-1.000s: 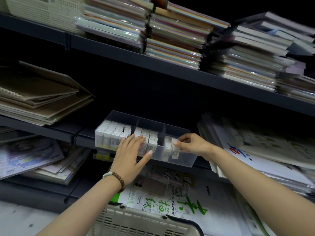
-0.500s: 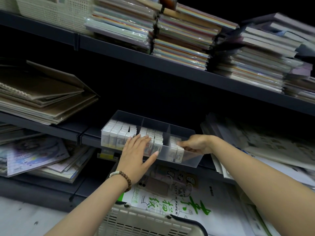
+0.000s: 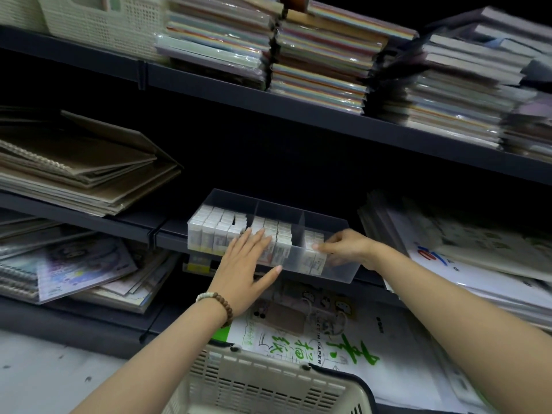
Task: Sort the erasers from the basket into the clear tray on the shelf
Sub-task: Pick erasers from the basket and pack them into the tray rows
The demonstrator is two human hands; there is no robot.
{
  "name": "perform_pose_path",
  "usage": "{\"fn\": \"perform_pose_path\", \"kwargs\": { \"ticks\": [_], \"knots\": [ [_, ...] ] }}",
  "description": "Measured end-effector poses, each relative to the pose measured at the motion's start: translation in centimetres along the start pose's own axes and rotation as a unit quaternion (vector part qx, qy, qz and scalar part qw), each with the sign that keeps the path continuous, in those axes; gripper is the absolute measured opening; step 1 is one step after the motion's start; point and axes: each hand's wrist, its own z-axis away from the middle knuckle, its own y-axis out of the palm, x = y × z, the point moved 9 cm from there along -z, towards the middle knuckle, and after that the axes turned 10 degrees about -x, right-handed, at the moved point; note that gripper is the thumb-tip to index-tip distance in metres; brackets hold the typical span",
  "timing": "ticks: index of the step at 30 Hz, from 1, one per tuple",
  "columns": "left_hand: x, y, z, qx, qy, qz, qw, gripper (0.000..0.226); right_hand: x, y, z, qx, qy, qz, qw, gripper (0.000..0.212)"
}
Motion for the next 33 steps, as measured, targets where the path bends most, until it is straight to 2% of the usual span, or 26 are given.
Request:
{"fn": "perform_pose_path", "kwargs": {
  "ticks": [4,6,8,10,13,17,20,24,26,28,31,33],
  "knots": [
    [-0.8,-0.8,1.6,-0.007,0.006,0.032,0.999,0.069,1.7,-1.5,1.7,-0.06,-0.035,-0.027,0.997,0.06],
    [-1.2,-0.8,3.0,0.004,0.016,0.052,0.999,0.07,2.7,-2.9,3.7,-0.116,-0.089,-0.089,0.985,0.043],
    [-0.9,0.1,5.0,0.042,0.007,0.068,0.997,0.067,2.3,-2.6,6.2,-0.115,-0.124,-0.165,0.972,0.022],
    [0.1,1.8,7.3,0.1,-0.021,0.076,0.992,0.064,0.1,-0.2,7.7,-0.065,-0.118,-0.212,0.968,0.012],
    [3.0,5.5,12.0,0.219,-0.067,0.037,0.973,0.061,-6.3,7.5,8.9,0.064,-0.031,-0.231,0.97,0.014],
    [8.4,11.3,21.0,0.381,-0.175,0.005,0.908,0.06,-18.0,18.4,10.9,0.17,0.131,-0.132,0.968,0.027],
    [12.3,14.9,27.6,0.43,-0.314,0.041,0.846,0.05,-25.5,24.8,13.3,0.206,0.224,-0.098,0.948,0.024],
    [15.5,18.1,34.8,0.457,-0.385,0.052,0.8,0.035,-31.5,30.8,16.6,0.233,0.305,-0.086,0.919,0.009],
    [16.8,18.7,36.9,0.445,-0.4,0.041,0.801,0.032,-32.9,32.8,17.6,0.248,0.3,-0.05,0.92,0.017],
    [17.5,19.4,38.0,0.45,-0.379,0.028,0.808,0.023,-33.0,34.2,17.7,0.254,0.267,-0.026,0.929,0.022],
    [17.4,20.2,37.9,0.472,-0.345,0.017,0.811,0.035,-31.8,35.7,17.9,0.259,0.252,-0.053,0.931,0.019],
    [17.1,20.8,37.7,0.487,-0.307,0.009,0.817,0.041,-30.1,36.9,17.9,0.271,0.229,-0.095,0.93,0.025]
  ]
}}
